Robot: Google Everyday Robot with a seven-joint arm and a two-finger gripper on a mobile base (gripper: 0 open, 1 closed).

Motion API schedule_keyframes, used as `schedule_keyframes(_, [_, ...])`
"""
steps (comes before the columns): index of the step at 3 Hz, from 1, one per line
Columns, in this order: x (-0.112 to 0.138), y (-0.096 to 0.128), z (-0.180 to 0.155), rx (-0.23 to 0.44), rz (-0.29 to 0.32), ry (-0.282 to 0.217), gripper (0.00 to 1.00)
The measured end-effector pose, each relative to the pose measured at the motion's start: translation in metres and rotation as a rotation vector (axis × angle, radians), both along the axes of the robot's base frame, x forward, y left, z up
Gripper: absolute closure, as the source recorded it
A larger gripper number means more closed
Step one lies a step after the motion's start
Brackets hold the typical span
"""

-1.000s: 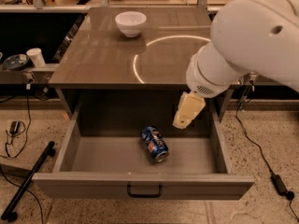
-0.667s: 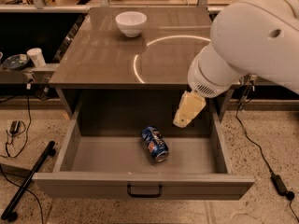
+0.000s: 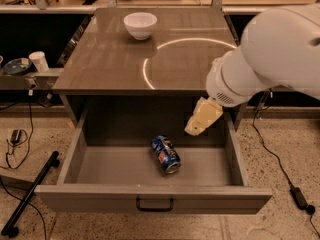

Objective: Pick pepsi can from top drawer and place on counter

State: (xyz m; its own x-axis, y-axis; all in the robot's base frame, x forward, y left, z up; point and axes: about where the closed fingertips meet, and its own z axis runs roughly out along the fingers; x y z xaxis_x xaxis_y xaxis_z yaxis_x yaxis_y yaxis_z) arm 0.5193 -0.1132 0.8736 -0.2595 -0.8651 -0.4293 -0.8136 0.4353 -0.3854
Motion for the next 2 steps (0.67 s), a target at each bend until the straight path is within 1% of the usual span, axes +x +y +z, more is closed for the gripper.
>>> schedule_keyframes(1, [0.0030, 0.0069, 0.0108, 0.079, -0.011, -0.037, 0.00])
schedule_keyframes(2, [0.0030, 0.0069, 0.0108, 0.079, -0.011, -0.037, 0.00])
